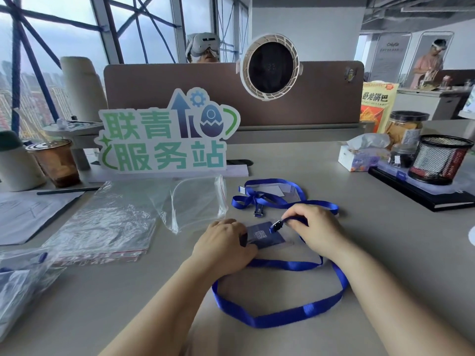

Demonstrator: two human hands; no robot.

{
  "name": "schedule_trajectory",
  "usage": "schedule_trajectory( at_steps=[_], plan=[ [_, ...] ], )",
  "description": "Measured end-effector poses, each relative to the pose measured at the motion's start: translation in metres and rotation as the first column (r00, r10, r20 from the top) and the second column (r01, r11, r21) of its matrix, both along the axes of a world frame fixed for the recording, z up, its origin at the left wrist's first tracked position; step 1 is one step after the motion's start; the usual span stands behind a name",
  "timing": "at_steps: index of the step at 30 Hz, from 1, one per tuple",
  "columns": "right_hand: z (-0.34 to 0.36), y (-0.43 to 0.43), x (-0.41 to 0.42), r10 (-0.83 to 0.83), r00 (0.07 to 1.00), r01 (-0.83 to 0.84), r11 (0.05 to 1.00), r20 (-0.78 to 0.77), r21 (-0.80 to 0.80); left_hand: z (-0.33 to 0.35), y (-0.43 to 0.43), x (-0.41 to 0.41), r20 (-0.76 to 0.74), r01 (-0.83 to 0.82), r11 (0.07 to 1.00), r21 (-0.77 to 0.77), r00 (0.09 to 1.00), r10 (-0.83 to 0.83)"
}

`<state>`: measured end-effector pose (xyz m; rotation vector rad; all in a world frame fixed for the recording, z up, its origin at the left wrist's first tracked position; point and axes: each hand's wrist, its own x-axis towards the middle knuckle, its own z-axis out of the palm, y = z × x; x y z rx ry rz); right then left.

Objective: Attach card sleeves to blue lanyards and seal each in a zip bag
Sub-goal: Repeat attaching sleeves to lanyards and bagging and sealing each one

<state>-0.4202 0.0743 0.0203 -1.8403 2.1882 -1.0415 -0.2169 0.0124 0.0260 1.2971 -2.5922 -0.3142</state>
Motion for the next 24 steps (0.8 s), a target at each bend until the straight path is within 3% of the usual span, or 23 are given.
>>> schedule_trajectory(
  at_steps=[7, 10, 15, 22, 24],
  plan=[
    [0.002, 0.001, 0.005, 0.117, 0.993, -0.117, 0.993, 0.029, -0.005, 0.004, -0.002, 0.001, 0.052, -0.005, 0.996, 0.090, 0.999, 0.001],
    [0.006, 0.004, 0.010, 0.143, 0.988, -0.143, 0.990, 0.061, -0.011, 0.005, -0.003, -0.002, -0.048, -0.016, 0.992, 0.125, 0.999, 0.022],
    [0.011, 0.008, 0.015, 0.194, 0.950, -0.172, 0.979, 0.244, -0.112, 0.010, -0.004, -0.002, -0.283, -0.039, 0.993, 0.111, 0.957, 0.070],
    [0.013, 0.007, 0.020, 0.200, 0.977, -0.185, 0.968, 0.078, -0.172, 0.012, -0.003, -0.004, -0.430, -0.003, 0.974, 0.226, 0.897, 0.102],
    [0.011, 0.005, 0.019, 0.192, 0.981, -0.182, 0.967, 0.037, -0.179, 0.010, -0.001, -0.004, -0.420, 0.012, 0.980, 0.198, 0.904, 0.074]
  ],
)
